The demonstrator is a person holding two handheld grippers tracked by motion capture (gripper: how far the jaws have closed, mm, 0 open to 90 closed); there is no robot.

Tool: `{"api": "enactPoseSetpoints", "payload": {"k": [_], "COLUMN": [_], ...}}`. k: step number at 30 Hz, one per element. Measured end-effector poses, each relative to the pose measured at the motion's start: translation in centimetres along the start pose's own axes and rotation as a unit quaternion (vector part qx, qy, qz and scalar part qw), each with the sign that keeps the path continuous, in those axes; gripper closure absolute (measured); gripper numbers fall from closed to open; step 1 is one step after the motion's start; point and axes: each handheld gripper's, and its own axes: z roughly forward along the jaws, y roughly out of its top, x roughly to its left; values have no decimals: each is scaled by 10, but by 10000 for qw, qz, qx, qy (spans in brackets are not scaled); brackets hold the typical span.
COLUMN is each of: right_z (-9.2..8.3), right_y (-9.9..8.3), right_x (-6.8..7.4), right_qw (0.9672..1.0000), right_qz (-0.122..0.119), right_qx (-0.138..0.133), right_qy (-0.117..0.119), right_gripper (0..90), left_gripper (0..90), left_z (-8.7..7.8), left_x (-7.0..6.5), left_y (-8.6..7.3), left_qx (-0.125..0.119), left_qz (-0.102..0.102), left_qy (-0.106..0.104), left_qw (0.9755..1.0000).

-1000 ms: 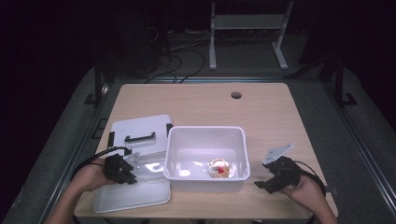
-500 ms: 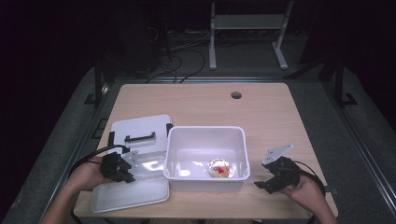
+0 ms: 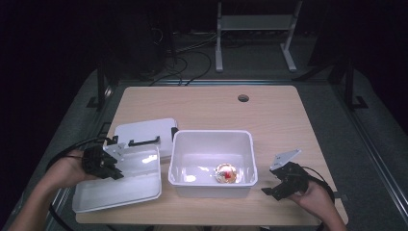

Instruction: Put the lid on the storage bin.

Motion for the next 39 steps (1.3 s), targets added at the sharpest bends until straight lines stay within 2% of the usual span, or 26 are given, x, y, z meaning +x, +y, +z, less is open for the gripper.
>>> {"api": "enactPoseSetpoints", "payload": {"k": [4, 7, 11, 14, 22, 29, 39], "right_z": [0, 1, 2, 2, 1, -1, -2], "right_y": [-1, -1, 0, 0, 0, -1, -2], "right_x": [-1, 0, 0, 1, 0, -1, -1], "right_qw": [10000, 10000, 10000, 10000, 10000, 10000, 10000], "right_qz": [15, 25, 20, 8, 29, 27, 26], "right_qx": [-5, 14, 19, 32, 20, -20, -19], "right_qy": [-2, -2, -6, -9, -19, -33, -23], "right_gripper": [219, 218, 218, 218, 213, 213, 213], "left_gripper": [891, 891, 891, 891, 891, 891, 891], "left_z": [-28, -50, -65, -71, -72, -70, -56], "left_x": [1, -1, -2, -3, -3, -7, -6], "left_y": [3, 11, 25, 38, 81, 117, 168], "left_qx": [-75, -165, -195, -271, -254, -302, -344], "left_qz": [-16, 43, 64, 118, 362, 579, 803], "left_qy": [114, 246, 400, 356, 274, 101, -71], "left_qw": [9999, 9996, 9990, 9989, 9986, 9978, 9962]}}
